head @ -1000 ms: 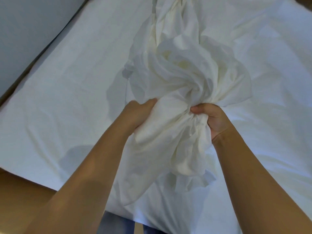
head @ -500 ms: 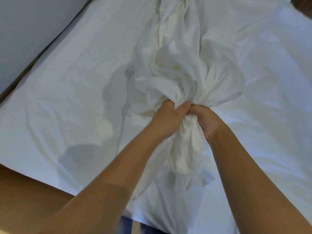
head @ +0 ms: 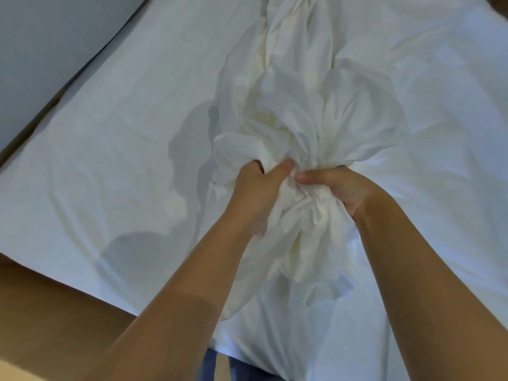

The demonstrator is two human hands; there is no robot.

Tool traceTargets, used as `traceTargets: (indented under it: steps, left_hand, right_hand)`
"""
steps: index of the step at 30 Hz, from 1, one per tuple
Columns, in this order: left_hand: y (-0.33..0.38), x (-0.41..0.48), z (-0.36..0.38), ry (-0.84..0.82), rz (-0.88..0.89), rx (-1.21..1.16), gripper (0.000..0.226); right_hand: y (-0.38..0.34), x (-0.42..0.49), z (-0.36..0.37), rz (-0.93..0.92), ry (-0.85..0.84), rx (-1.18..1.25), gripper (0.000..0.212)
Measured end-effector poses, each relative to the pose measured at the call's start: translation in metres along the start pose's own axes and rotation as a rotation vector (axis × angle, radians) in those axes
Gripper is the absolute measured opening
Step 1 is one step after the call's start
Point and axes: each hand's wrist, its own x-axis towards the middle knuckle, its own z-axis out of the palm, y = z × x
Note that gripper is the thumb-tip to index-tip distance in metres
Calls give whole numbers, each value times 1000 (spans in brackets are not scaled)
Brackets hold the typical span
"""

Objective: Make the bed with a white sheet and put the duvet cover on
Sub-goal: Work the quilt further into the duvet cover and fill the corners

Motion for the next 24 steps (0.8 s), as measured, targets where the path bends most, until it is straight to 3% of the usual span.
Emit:
traceTargets:
  steps: [5, 12, 15, 19, 24]
  left_hand:
    - [4, 1, -10, -80, -214, -391, 38]
    - [-9, -5, 10, 38, -138, -72, 20]
    - [-8, -2, 12, 65, -95, -60, 29]
    - [-3, 8, 5, 84, -34, -63, 20]
    - [-4, 16, -8, 150, 99, 53, 15]
  right_hand:
    - [4, 3, 0, 24, 80, -24, 51]
    - [10, 8, 2, -52, 47, 58, 30]
    - [5, 4, -5, -42, 15, 37, 34]
    - [2, 0, -11, -25, -31, 0, 37]
    - [13, 3, -5, -89, 10, 120, 38]
